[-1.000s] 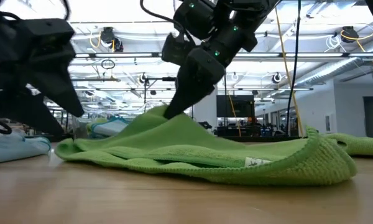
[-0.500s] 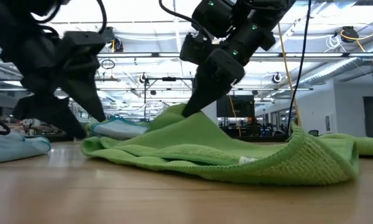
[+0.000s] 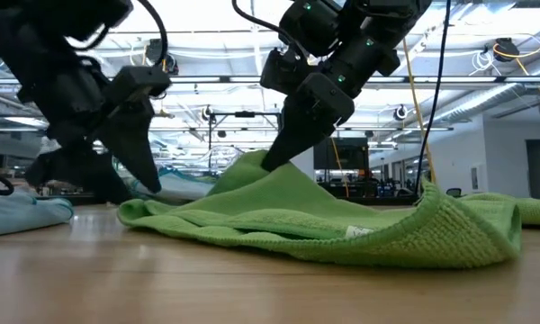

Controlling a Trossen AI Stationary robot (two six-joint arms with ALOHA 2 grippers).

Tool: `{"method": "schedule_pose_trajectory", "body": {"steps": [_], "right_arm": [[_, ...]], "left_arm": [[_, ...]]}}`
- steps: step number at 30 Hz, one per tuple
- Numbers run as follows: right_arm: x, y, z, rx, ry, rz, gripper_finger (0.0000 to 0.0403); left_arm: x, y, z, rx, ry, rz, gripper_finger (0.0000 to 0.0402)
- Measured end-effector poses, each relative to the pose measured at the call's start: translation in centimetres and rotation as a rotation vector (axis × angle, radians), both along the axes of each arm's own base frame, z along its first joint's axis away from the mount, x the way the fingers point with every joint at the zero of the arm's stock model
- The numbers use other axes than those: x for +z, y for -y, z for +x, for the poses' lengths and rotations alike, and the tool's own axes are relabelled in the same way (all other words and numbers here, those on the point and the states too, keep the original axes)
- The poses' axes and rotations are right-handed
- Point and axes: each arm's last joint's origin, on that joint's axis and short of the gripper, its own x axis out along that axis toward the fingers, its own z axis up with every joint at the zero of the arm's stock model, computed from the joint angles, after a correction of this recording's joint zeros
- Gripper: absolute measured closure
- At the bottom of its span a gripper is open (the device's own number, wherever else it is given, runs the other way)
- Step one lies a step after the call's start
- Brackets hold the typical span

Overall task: Fold microfiber towels
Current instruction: Fold the top green microfiber cloth

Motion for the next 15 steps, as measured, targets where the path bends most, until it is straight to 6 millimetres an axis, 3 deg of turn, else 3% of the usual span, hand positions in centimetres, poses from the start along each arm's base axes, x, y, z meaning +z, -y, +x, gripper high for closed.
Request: {"method": "schedule_pose_trajectory", "body": {"steps": [9, 12, 15], "right_arm": [[0.1, 0.0, 0.1, 0.010, 0.013, -0.009, 0.0401], [0.1, 0.0, 0.1, 0.012, 0.014, -0.010, 0.0401], [0.1, 0.0, 0.1, 0.012, 0.014, -0.011, 0.0401]], "left_arm": [[-2.5, 0.3, 1.6, -0.012, 0.011, -0.034, 0.0226], [-2.6, 0.4, 1.5, -0.039, -0.002, -0.016, 0.0270], [-2.7, 0.7, 1.3, -0.079, -0.012, 0.029, 0.0339]]}}
